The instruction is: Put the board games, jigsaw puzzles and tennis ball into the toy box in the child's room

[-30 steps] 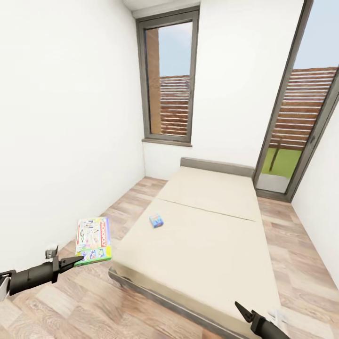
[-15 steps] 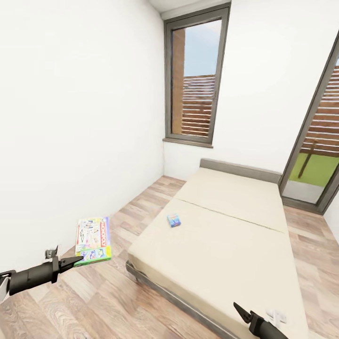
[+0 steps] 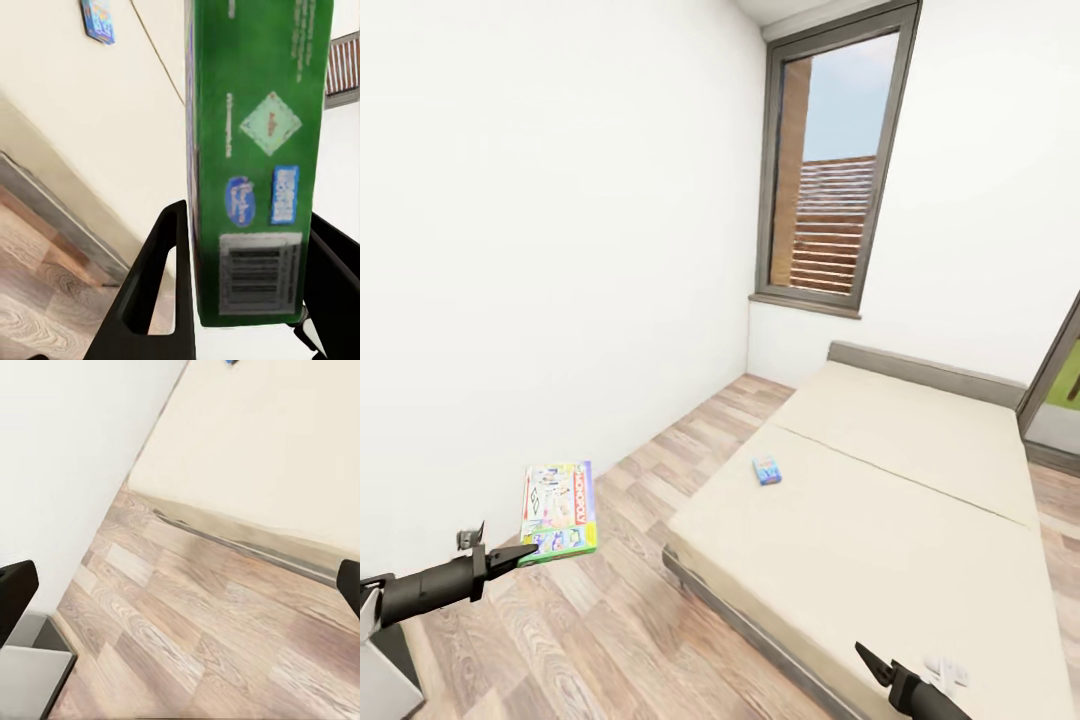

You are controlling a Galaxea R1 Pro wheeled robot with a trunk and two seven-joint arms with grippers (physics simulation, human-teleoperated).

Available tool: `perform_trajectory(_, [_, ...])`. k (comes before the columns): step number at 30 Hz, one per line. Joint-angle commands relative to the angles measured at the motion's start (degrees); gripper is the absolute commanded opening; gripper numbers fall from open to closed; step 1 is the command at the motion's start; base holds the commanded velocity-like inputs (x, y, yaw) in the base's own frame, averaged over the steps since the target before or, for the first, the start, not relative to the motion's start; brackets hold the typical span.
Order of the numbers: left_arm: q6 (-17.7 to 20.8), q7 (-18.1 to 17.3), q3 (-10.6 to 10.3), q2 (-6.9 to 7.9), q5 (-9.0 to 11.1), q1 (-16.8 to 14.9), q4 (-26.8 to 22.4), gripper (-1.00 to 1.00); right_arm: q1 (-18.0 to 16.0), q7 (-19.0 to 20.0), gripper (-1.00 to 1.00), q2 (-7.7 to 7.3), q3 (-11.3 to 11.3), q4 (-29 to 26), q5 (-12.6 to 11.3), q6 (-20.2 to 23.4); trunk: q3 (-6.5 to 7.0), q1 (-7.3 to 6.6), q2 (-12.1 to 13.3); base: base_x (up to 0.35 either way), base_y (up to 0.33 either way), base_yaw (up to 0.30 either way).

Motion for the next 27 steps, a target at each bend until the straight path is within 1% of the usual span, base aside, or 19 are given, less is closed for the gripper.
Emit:
perform_trajectory(1, [0.6, -0.1, 0.0, 0.0, 0.3, -0.1, 0.0, -1.0, 0.0, -0.1, 1.0, 0.03, 0.0, 0.0, -0.6, 0.6, -0.13, 0.04, -0.1, 0.0, 0.0, 0.292])
perform_trajectory(8, [0.6, -0.1, 0.0, 0.0, 0.3, -0.1, 0.0, -1.0, 0.0, -2.3, 1.0, 0.17, 0.7, 0.0, -0.6, 0.6, -0.13, 0.04, -0.1, 0.0, 0.0, 0.292])
perform_trajectory(15, [0.6, -0.1, 0.0, -0.02, 0.3, -0.1, 0.0, -1.0, 0.0, -2.5, 1.0, 0.18, 1.1, 0.0, -0.6, 0.5, -0.13, 0.04, -0.1, 0.0, 0.0, 0.292])
perform_trajectory(27, [0.6, -0.1, 0.0, -0.07, 0.3, -0.1, 0.0, -1.0, 0.0, -2.6, 1.0, 0.18, 1.2, 0.0, -0.6, 0.5, -0.13, 0.04, -0.1, 0.0, 0.0, 0.292])
